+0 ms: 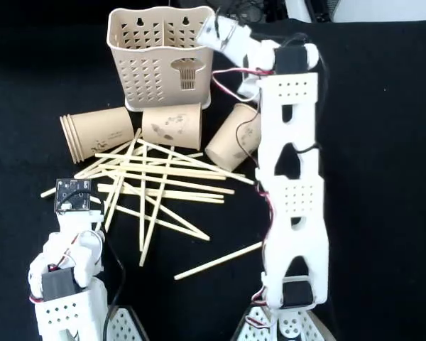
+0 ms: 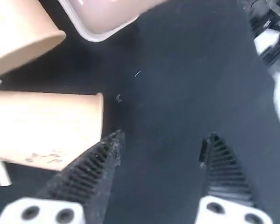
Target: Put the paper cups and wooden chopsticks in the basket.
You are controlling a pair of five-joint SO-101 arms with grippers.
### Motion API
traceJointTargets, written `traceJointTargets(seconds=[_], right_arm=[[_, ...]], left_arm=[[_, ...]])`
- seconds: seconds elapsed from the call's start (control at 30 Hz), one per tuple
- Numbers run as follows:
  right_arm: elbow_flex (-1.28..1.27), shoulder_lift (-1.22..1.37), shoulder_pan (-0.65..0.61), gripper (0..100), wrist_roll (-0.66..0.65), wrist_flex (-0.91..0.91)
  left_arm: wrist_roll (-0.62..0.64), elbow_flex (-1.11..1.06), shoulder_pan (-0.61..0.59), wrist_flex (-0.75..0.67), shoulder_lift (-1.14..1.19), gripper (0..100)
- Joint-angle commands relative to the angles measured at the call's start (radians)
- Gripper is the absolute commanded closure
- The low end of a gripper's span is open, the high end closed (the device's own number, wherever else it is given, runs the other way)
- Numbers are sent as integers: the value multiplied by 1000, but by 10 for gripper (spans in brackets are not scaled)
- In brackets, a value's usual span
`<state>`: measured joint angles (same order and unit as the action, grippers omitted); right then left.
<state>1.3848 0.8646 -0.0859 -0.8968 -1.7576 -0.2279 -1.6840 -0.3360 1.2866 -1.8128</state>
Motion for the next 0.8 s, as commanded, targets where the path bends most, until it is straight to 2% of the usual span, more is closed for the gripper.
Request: traceJointTargets(seconds=[0.0,0.07,0.2,0.3,0.4,0.57,0.77], right_arm=[[-255,-211,18,707,135,-9],[-406,-282,23,683,127,11],[-641,-328,49,670,17,186],[-754,-326,46,664,-58,296],[-792,-326,38,665,-69,371],[-802,-317,20,666,-68,379],[-808,-282,-8,666,-66,288]], left_arm=[[-6,-15,2,-17,-5,948],[-6,-15,2,-17,-5,948],[-6,-15,2,-17,-5,948],[-6,-15,2,-17,-5,948],[-6,-15,2,-17,-5,948],[-6,-15,2,-17,-5,948],[-6,-15,2,-17,-5,948]])
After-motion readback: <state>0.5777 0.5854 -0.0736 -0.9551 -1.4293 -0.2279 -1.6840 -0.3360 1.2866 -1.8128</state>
